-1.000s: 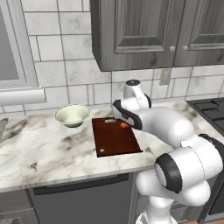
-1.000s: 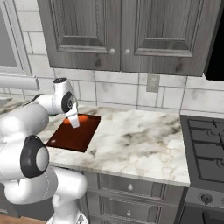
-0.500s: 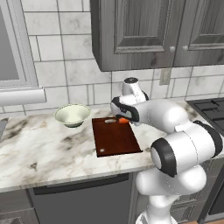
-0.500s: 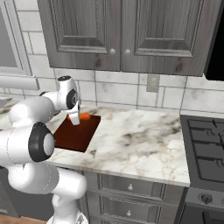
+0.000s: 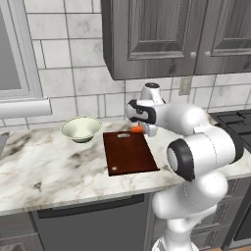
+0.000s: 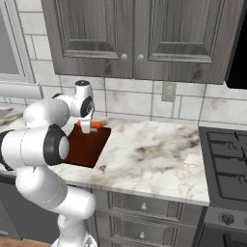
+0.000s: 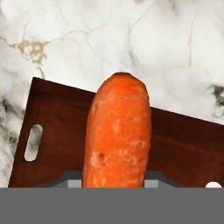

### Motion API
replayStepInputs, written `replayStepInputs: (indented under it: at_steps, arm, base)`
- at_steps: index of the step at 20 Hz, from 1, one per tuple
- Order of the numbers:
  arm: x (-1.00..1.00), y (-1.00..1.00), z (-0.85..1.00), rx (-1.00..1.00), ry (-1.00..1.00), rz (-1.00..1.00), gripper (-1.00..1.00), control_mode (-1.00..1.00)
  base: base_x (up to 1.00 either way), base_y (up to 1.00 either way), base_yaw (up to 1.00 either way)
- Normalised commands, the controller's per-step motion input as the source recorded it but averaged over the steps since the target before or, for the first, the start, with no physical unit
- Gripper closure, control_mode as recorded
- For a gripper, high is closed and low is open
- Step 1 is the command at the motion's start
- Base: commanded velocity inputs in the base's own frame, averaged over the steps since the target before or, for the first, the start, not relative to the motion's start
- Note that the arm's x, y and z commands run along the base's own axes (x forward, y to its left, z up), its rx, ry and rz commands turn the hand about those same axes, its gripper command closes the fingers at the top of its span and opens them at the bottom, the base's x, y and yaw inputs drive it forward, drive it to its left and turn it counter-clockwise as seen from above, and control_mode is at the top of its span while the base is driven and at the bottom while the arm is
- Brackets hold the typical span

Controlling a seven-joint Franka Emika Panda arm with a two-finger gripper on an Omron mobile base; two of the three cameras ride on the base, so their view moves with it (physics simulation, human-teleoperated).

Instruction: Place the two vegetables and bowl onto the tray for setting up a vegetable dip station.

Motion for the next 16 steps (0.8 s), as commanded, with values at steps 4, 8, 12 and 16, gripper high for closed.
replayStepInputs:
  at_steps: [4,8,12,16]
  arm:
    - [0.27,0.05,-0.08,0.03,0.0,0.0,1.0,-1.0]
    - [0.24,0.04,-0.27,0.01,0.0,0.0,1.0,-1.0]
    - [0.17,0.05,-0.31,0.0,0.0,0.0,1.0,-1.0]
    - [0.23,0.07,-0.24,0.0,0.0,0.0,1.0,-1.0]
  base:
    - [0.0,0.0,0.0]
    - [0.0,0.0,0.0]
    - [0.0,0.0,0.0]
    - [0.0,0.0,0.0]
